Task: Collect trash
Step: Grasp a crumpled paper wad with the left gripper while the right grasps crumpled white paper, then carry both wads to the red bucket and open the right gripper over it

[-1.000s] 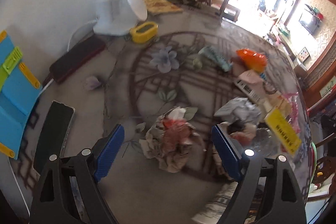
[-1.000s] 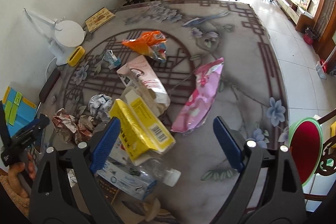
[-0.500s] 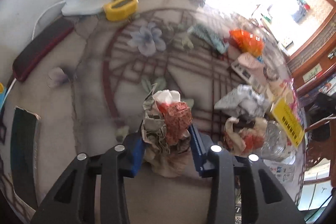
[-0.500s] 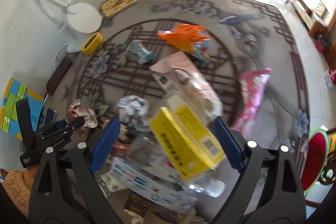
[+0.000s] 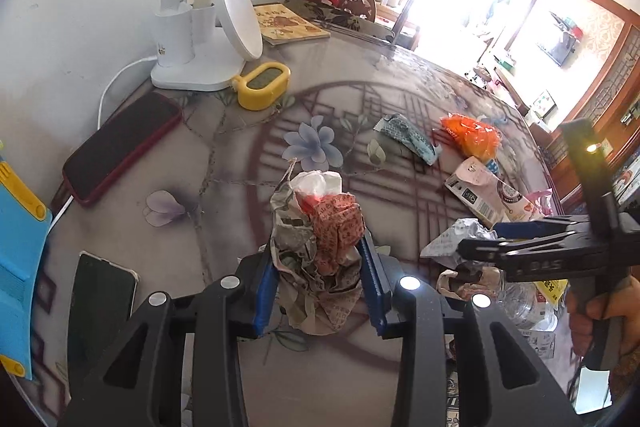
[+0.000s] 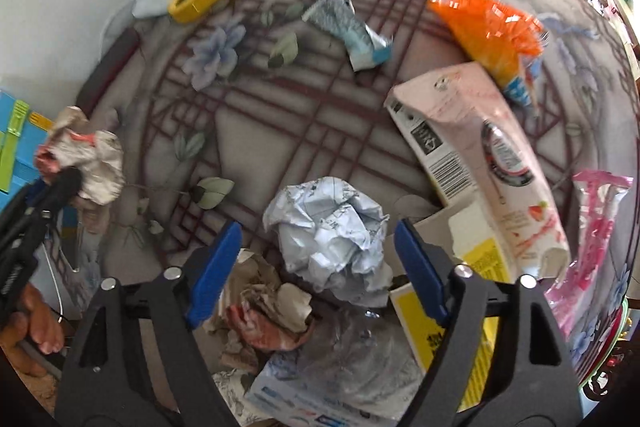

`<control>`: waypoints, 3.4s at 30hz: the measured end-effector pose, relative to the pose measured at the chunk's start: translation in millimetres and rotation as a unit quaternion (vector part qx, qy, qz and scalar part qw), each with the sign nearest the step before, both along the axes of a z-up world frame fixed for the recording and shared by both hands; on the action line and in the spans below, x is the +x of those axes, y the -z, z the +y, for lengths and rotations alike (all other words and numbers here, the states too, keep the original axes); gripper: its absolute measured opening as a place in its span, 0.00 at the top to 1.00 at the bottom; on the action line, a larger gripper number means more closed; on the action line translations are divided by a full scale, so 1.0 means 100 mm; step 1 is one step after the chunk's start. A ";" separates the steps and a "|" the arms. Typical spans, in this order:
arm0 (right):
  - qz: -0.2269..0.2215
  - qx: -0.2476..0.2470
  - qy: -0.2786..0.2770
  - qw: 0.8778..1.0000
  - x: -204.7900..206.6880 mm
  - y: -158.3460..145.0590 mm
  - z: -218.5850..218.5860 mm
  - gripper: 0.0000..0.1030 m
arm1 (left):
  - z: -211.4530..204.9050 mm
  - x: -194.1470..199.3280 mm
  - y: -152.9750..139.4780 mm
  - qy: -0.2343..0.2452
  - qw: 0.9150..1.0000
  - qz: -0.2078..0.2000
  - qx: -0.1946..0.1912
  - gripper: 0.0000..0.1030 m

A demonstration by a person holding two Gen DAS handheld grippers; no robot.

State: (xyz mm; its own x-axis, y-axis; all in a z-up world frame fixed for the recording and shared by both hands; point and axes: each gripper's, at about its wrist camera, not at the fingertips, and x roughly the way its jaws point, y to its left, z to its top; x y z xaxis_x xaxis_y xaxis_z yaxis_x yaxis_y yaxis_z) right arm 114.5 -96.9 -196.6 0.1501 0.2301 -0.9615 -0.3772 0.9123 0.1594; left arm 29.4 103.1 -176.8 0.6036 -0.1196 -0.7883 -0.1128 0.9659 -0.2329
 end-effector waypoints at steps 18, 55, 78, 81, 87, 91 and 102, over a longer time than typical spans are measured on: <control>-0.081 0.084 0.058 0.991 -0.35 -0.71 -0.42 0.57 | -0.18 -0.02 -0.27 0.022 0.999 -0.029 -0.005 0.66; -0.204 0.126 0.179 0.954 -1.35 -1.48 -3.00 0.56 | -2.78 -0.43 -0.87 0.140 0.988 -0.066 0.029 0.66; -0.140 0.033 0.436 0.888 -1.85 -0.58 -5.51 0.55 | -4.53 -0.42 -0.73 0.294 0.954 -0.050 0.028 0.65; -0.128 0.025 0.446 0.885 -1.84 -0.46 -5.64 0.54 | -4.63 -0.39 -0.73 0.302 0.952 -0.049 0.030 0.65; -0.122 0.012 0.468 0.875 -1.81 -0.35 -5.80 0.28 | -4.89 -0.35 -0.69 0.324 0.945 -0.040 0.032 0.65; -0.136 0.003 0.477 0.869 -1.90 -0.42 -5.86 0.19 | -5.20 -0.29 -0.64 0.353 0.935 -0.033 0.026 0.65; -0.159 -0.019 0.548 0.821 -2.58 -0.65 -6.12 0.17 | -6.42 -0.25 -0.43 0.457 0.889 -0.034 -0.001 0.54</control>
